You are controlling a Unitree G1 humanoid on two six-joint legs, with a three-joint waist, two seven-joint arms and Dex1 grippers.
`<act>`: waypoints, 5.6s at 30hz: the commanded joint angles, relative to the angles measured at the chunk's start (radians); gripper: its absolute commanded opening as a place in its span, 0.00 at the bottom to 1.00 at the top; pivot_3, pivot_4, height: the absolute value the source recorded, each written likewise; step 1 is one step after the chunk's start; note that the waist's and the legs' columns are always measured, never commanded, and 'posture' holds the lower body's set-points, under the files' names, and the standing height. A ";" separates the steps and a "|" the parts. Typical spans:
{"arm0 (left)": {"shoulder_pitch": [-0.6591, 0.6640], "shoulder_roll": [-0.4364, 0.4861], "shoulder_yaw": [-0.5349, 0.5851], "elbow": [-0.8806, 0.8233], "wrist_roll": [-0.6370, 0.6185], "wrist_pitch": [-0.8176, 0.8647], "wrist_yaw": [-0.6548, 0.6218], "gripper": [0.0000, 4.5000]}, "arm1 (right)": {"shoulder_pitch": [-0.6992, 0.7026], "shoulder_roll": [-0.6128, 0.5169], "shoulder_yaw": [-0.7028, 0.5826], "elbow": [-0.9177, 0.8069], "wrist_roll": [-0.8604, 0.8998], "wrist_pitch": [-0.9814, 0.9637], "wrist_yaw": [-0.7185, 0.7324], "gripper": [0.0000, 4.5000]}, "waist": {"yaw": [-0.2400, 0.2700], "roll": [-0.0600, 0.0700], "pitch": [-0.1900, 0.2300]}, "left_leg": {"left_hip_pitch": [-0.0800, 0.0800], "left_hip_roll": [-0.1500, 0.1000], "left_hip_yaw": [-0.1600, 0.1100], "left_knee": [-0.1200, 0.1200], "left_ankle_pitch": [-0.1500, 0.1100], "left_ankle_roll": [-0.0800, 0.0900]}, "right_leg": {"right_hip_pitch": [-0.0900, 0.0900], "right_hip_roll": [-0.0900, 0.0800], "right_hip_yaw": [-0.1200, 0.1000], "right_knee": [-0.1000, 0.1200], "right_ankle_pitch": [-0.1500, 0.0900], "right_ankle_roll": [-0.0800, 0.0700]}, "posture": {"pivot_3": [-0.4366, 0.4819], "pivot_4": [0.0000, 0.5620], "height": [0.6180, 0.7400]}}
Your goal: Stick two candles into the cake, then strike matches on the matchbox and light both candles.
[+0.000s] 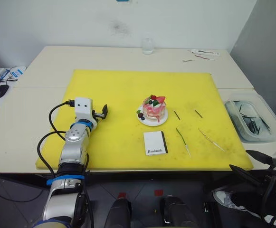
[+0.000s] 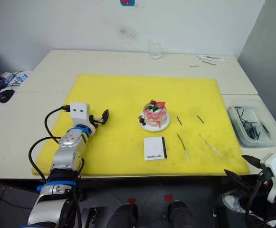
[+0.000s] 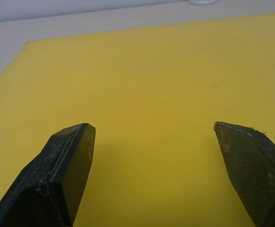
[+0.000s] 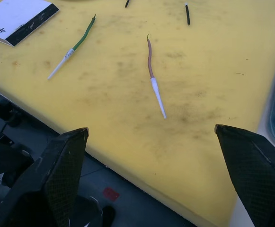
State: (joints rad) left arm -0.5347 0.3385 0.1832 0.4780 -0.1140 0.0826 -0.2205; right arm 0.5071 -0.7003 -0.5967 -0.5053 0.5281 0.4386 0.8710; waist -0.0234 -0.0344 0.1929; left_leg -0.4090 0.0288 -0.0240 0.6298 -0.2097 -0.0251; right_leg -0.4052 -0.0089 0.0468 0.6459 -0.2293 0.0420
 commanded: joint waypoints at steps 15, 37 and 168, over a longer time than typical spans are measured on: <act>0.011 0.053 0.021 -0.125 -0.048 0.027 -0.091 0.99 | -0.065 -0.035 0.021 0.019 -0.013 -0.010 0.002 1.00 | -0.001 0.000 0.000 | 0.000 0.000 0.000 0.000 0.000 0.000 | 0.000 0.000 0.000 0.000 0.000 0.000 | 0.48 0.27 1.00; -0.028 0.332 -0.409 -0.969 -0.527 0.602 -0.829 1.00 | -0.246 -0.084 0.185 0.201 -0.082 0.004 0.005 0.92 | -0.006 0.007 -0.004 | 0.001 0.001 0.001 0.001 0.000 0.000 | 0.001 0.001 0.001 0.002 -0.003 -0.005 | 0.48 0.27 1.00; -0.344 -0.116 -0.080 0.023 -0.376 0.307 -0.522 0.00 | -1.117 0.291 0.761 -0.050 -0.204 0.495 -0.624 1.00 | -0.004 0.008 -0.005 | -0.014 0.000 -0.002 0.000 0.000 0.000 | -0.013 0.001 -0.001 0.002 -0.001 -0.001 | 0.48 0.27 1.00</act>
State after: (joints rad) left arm -0.8422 0.2271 0.0977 0.5024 -0.4984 0.4203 -0.7293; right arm -0.6066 -0.4069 0.1967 -0.5223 0.3335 0.9383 0.2459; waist -0.0278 -0.0260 0.1881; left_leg -0.4232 0.0292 -0.0256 0.6301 -0.2093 -0.0246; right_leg -0.4184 -0.0074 0.0452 0.6477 -0.2305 0.0412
